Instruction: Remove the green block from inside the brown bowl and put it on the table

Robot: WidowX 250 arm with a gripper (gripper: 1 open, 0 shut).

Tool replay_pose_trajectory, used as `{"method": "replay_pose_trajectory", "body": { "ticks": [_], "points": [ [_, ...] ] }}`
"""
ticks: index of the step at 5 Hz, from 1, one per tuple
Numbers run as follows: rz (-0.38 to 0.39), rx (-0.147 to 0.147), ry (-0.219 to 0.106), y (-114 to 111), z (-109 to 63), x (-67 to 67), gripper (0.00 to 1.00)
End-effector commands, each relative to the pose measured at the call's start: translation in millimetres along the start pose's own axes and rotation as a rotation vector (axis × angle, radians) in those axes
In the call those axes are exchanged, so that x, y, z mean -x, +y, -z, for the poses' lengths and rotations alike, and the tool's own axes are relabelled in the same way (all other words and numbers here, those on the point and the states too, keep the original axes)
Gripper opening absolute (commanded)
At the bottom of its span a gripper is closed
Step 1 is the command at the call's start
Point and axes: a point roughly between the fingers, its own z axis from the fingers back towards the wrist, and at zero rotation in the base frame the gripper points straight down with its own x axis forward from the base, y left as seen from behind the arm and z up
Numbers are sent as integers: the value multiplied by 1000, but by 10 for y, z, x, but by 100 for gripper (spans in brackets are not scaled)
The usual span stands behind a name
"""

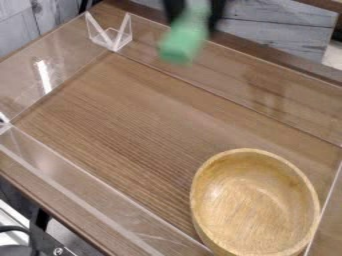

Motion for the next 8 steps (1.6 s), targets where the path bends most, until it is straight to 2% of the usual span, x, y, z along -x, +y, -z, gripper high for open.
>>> {"method": "replay_pose_trajectory", "body": {
  "ticks": [1, 7, 8],
  "points": [
    [8, 5, -104, 361, -290, -300, 0],
    [69, 65, -249, 782, -62, -906, 0],
    [118, 80, -252, 713, 169, -950, 0]
  ]
}}
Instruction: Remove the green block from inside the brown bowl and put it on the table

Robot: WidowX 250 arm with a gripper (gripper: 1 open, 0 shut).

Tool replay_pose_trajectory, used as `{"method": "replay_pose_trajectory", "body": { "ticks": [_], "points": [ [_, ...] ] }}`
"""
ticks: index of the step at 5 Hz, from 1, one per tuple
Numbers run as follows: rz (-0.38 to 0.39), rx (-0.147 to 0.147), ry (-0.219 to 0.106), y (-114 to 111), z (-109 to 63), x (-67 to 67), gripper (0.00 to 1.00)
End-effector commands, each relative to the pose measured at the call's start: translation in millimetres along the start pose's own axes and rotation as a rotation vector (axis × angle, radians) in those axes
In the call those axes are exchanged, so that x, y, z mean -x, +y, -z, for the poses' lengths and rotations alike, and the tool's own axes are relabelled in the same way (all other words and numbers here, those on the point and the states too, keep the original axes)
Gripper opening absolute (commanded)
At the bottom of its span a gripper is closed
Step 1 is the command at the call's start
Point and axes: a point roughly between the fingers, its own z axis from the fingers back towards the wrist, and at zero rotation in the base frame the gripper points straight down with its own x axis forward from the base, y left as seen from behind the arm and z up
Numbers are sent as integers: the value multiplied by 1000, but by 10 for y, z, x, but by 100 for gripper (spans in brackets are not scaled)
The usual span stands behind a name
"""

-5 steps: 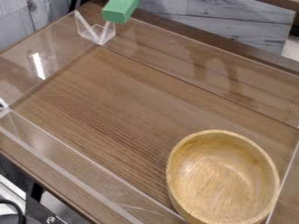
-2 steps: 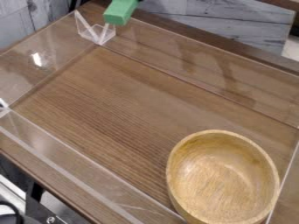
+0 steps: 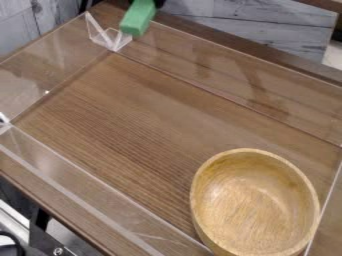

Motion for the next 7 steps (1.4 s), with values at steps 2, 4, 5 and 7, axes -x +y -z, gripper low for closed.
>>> {"method": "replay_pose_trajectory", "body": {
  "ticks": [2, 4, 5, 7],
  "points": [
    [120, 13, -73, -56, 270, -45, 0],
    [217, 33, -81, -207, 541, 48, 0],
    [266, 41, -80, -338, 641, 104, 0],
    [320, 51, -52, -509, 738, 238, 0]
  ]
}}
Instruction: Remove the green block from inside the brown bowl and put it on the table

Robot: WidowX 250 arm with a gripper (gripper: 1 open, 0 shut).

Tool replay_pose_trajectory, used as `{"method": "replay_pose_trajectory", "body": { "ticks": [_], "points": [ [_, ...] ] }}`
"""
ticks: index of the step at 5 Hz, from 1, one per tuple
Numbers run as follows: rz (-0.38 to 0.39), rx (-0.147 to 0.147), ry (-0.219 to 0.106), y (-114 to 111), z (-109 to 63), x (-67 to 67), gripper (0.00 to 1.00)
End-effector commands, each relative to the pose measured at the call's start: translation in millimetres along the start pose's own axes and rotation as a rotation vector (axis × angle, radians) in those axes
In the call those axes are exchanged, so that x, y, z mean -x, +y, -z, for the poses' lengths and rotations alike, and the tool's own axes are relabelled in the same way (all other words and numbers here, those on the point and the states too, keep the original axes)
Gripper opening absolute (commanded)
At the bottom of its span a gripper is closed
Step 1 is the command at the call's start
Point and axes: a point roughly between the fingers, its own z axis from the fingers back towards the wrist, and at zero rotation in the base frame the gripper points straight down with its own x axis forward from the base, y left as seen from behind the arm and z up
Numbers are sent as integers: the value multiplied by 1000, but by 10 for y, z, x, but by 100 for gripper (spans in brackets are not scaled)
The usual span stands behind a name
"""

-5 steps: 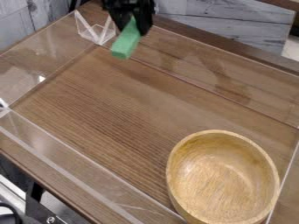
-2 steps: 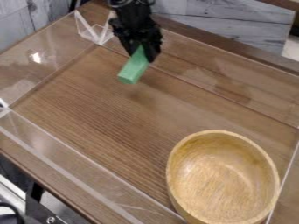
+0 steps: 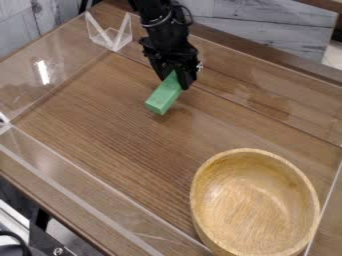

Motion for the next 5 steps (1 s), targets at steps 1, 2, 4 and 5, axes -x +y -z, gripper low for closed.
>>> {"method": "replay_pose_trajectory", "body": {
  "ticks": [1, 2, 4, 5],
  "points": [
    [29, -28, -47, -65, -203, -91, 0],
    [29, -24, -27, -100, -174, -58, 0],
    [34, -17, 8, -191, -119, 1, 0],
    [33, -11, 23, -230, -98, 21, 0]
  ]
}}
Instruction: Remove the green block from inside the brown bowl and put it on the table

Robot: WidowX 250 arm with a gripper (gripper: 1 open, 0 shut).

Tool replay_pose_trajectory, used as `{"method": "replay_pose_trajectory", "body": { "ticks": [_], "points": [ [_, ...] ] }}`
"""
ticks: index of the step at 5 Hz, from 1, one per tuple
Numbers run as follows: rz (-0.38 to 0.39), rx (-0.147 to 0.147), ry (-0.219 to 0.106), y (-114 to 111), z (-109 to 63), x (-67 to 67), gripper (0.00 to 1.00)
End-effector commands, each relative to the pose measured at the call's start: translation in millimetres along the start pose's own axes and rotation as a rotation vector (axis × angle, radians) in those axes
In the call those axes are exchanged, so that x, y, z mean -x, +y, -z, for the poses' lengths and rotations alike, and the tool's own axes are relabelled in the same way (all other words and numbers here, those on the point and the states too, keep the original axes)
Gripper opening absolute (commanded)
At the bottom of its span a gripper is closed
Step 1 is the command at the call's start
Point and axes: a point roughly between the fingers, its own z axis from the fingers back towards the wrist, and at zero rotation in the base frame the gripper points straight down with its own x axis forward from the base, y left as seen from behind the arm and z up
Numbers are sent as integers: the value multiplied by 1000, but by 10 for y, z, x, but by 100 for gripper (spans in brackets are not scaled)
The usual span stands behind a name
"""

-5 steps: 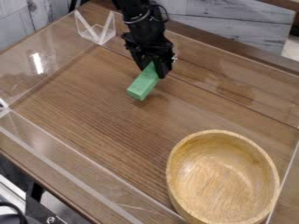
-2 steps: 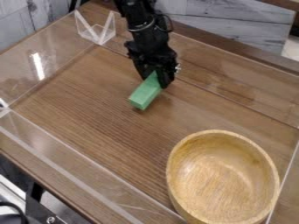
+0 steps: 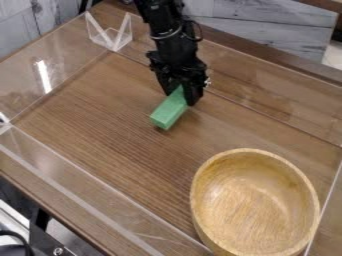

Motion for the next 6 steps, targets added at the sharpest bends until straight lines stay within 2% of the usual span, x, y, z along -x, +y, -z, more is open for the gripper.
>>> {"method": "replay_pose_trajectory", "body": {
  "ticks": [1, 6],
  "points": [
    [23, -22, -52, -68, -201, -85, 0],
    [-14, 11, 30, -195, -169, 3, 0]
  ]
}}
